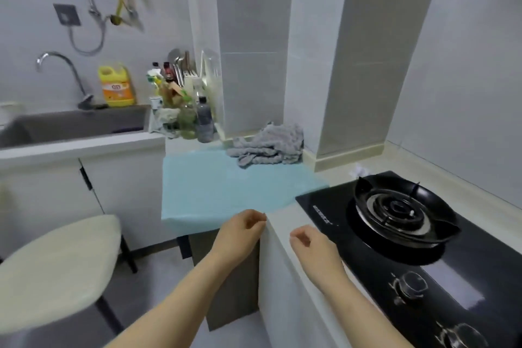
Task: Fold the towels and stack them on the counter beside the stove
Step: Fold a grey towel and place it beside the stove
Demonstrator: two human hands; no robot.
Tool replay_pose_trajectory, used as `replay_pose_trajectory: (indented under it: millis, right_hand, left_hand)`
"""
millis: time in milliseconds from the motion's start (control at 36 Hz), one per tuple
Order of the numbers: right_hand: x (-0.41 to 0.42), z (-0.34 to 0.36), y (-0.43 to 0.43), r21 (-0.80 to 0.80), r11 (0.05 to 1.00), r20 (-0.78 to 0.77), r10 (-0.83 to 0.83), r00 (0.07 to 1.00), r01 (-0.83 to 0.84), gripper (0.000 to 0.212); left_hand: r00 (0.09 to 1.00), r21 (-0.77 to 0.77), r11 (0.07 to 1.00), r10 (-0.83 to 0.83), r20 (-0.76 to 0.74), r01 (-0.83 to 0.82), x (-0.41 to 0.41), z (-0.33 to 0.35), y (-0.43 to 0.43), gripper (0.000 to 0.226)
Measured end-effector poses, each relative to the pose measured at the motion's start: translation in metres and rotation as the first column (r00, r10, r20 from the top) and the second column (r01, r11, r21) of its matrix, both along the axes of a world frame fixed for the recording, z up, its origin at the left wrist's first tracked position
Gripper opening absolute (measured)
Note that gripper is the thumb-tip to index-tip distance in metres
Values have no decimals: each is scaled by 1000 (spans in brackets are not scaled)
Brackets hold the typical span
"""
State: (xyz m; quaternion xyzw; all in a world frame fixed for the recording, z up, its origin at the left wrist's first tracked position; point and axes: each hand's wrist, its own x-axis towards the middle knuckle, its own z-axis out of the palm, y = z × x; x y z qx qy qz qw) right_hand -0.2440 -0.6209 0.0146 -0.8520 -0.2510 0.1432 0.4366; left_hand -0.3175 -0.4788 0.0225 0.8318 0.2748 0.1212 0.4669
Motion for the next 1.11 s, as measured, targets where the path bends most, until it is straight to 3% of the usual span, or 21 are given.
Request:
replay_pose_trajectory:
  millis: [333,639,889,1111]
  right_hand:
    - [51,-22,139,-41,992,-83,114,990,-118,16]
    - [151,-33,256,-39,988,-68,145,987,-148,10]
    - [200,-61,308,-223,957,20,192,981,-182,46]
    - [236,-76,316,-400,878,0,287,958,-263,65]
  left_hand:
    - [990,-39,990,138,-28,-139,32,-15,131,12]
    - [980,-82,977,196,-45,-199,112,-15,233,13]
    - [976,-103,975,185,-112,-197,174,-35,277,10]
    - [954,29,987,159,-254,-157,204,-62,300,23]
